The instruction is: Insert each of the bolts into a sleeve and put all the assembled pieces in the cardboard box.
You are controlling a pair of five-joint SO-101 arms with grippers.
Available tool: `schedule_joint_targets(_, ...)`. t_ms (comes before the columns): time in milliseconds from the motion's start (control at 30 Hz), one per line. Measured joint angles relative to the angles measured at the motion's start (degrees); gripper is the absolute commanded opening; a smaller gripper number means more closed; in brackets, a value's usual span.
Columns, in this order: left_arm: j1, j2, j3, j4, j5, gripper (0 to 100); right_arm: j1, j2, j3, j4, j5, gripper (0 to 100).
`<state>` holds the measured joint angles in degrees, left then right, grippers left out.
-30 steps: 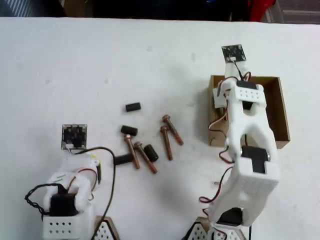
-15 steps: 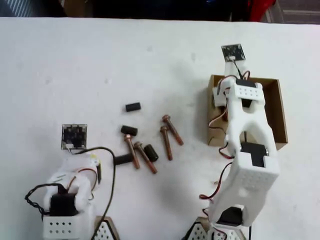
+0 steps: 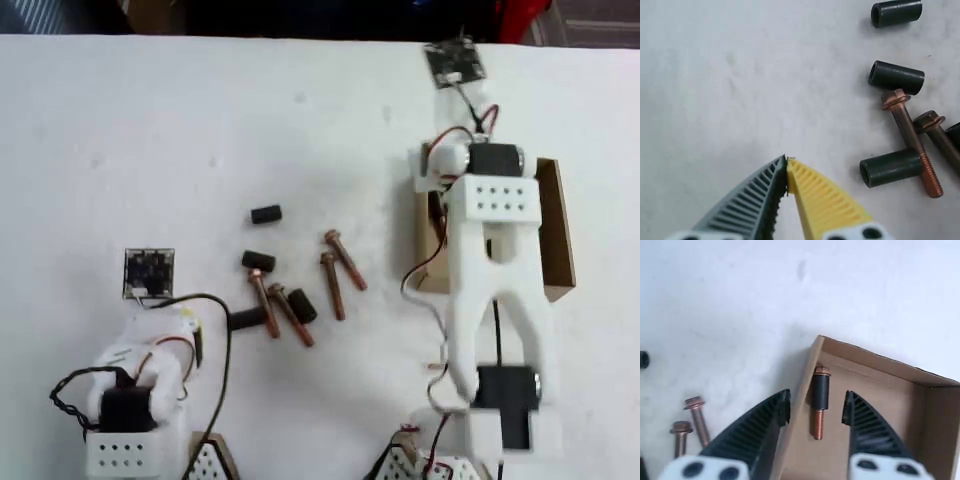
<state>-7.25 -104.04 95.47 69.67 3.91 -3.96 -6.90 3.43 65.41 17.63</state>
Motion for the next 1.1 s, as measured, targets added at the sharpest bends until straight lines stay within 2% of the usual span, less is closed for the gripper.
schedule_joint_targets(267, -0.2, 0.0, 0.0, 0.0, 0.0, 2, -13.0, -11.9, 0.0, 10.6, 0.0, 15.8)
schedule_joint_targets(500, -6.7, 0.0, 0.0, 0.0, 0.0, 2, -21.0, -14.1, 7.2, 11.7, 0.0, 15.8)
schedule_joint_targets(800, -7.6, 0.0, 0.0, 0.0, 0.0, 2, -24.4, -14.1, 23.6, 2.3, 0.0, 6.7)
schedule_joint_targets(1100, -7.6, 0.0, 0.0, 0.0, 0.0, 2, -31.4, -14.1, 36.6, -6.9, 0.0, 12.1)
